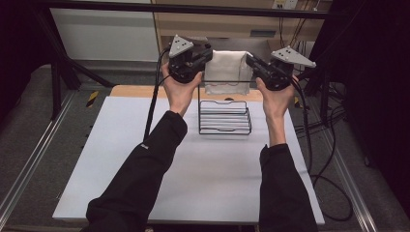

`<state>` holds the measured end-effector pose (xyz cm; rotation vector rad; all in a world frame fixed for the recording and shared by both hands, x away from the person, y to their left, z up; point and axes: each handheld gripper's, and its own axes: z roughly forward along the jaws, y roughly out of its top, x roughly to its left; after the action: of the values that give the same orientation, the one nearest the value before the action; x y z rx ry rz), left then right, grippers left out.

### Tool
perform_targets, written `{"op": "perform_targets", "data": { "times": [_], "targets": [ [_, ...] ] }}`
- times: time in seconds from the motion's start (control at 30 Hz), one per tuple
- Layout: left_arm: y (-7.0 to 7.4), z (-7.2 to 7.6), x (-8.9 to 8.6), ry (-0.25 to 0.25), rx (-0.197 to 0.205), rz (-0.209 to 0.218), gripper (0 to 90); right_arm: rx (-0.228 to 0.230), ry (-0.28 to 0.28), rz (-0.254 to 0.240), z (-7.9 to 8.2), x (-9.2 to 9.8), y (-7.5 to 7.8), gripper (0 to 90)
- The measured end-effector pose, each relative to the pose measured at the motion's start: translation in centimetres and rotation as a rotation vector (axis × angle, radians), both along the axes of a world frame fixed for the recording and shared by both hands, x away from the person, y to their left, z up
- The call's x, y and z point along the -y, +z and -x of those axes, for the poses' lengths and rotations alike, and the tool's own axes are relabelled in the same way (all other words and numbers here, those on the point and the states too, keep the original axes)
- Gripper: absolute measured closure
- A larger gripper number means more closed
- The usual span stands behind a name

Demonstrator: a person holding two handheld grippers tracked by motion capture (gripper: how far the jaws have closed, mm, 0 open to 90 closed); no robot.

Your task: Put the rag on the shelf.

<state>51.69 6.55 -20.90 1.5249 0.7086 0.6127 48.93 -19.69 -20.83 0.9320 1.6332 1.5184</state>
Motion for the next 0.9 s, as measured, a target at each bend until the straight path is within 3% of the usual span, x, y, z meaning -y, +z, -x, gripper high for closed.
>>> {"op": "perform_targets", "data": {
  "times": [0.6,0.9],
  "targets": [
    [-1.2,1.7,-0.4,-0.057,-0.013,-0.045,84.3,-0.02,0.034,0.069,2.4,0.6,-1.3,83.0],
    [-1.9,3.1,-0.8,-0.081,-0.023,-0.07,83.2,-0.023,0.056,0.076,3.4,0.7,-2.4,83.0]
  ]
}}
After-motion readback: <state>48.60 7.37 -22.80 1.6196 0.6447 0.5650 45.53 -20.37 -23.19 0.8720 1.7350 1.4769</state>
